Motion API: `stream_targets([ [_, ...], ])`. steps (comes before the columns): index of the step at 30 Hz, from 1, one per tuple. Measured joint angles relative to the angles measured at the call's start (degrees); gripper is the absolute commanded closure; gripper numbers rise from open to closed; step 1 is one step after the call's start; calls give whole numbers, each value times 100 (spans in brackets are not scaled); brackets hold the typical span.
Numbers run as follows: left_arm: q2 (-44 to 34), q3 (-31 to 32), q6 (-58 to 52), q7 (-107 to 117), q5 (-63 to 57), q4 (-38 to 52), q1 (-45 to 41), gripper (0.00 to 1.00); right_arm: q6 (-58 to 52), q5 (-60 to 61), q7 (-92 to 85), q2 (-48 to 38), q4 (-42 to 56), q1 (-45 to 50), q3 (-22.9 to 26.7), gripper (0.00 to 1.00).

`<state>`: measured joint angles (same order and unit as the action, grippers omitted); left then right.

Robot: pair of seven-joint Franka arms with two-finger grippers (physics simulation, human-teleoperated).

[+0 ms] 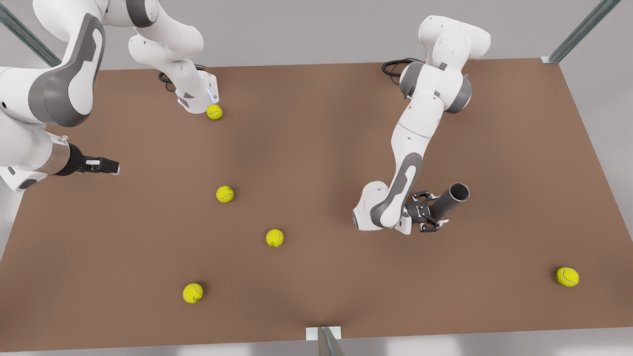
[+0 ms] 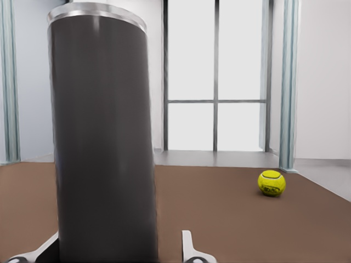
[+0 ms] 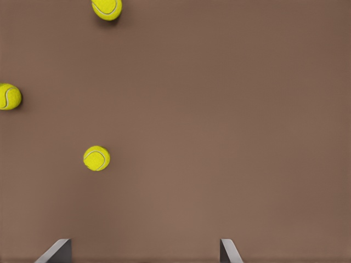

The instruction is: Put the tennis tube upright

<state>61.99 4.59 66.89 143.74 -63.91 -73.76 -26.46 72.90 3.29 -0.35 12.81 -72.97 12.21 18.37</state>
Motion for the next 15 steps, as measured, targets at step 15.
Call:
stream_targets([
  [15,-4,46,-12,131,35,125,-33,0,6,9,-87,17,9,-5,5,0],
])
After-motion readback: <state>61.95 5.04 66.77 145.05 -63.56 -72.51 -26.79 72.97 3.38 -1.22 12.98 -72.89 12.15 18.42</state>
